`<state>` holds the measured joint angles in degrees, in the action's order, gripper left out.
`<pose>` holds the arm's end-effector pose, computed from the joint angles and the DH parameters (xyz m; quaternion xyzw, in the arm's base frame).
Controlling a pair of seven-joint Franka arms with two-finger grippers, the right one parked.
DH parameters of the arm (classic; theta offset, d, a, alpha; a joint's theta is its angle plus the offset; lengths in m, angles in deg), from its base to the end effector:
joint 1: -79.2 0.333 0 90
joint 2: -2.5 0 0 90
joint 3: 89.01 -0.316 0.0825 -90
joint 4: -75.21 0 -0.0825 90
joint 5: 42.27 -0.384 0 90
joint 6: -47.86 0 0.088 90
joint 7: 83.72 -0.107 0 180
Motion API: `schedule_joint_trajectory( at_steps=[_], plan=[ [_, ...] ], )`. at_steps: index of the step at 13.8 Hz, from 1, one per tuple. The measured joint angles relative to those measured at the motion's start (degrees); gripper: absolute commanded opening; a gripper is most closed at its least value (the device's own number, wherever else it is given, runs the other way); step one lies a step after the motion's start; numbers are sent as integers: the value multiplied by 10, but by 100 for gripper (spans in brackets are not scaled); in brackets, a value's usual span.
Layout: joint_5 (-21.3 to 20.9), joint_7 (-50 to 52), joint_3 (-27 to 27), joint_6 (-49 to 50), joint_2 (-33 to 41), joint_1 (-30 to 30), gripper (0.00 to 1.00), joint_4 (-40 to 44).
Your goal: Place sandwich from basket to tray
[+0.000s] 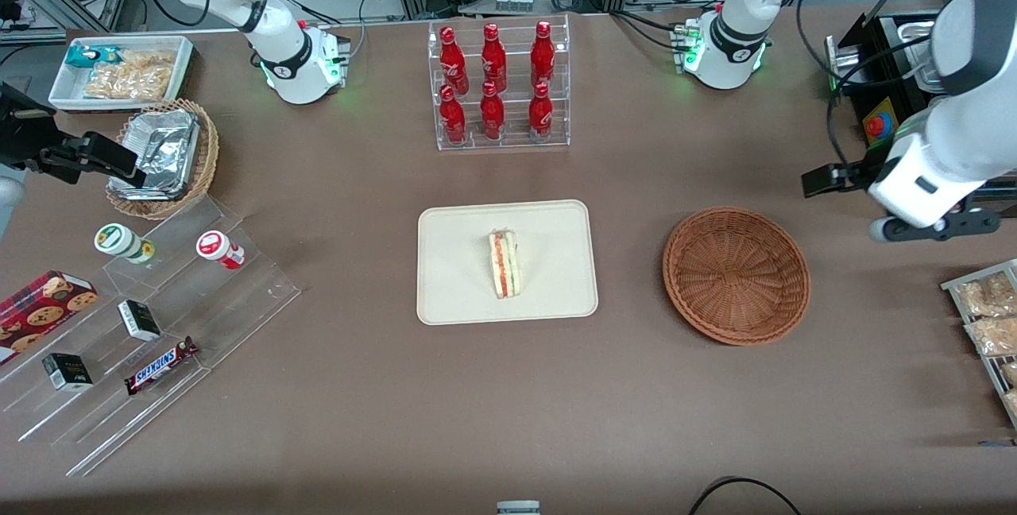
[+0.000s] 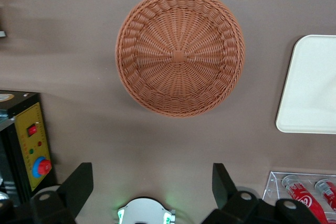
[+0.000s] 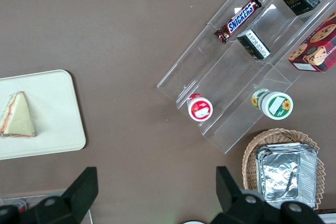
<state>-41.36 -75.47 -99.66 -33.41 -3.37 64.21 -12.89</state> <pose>0.5629 -0.0497 0.5718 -0.9934 -0.0341 0.1089 0.0135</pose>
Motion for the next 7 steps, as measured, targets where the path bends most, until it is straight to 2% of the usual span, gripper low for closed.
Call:
schedule_joint_trajectory(
  at_steps=[2,4,7],
  plan=[
    [-20,0,107,17,21,103,100,0],
    [-24,0,178,26,35,174,100,-1],
    [-25,0,203,29,57,200,100,-19]
  ],
)
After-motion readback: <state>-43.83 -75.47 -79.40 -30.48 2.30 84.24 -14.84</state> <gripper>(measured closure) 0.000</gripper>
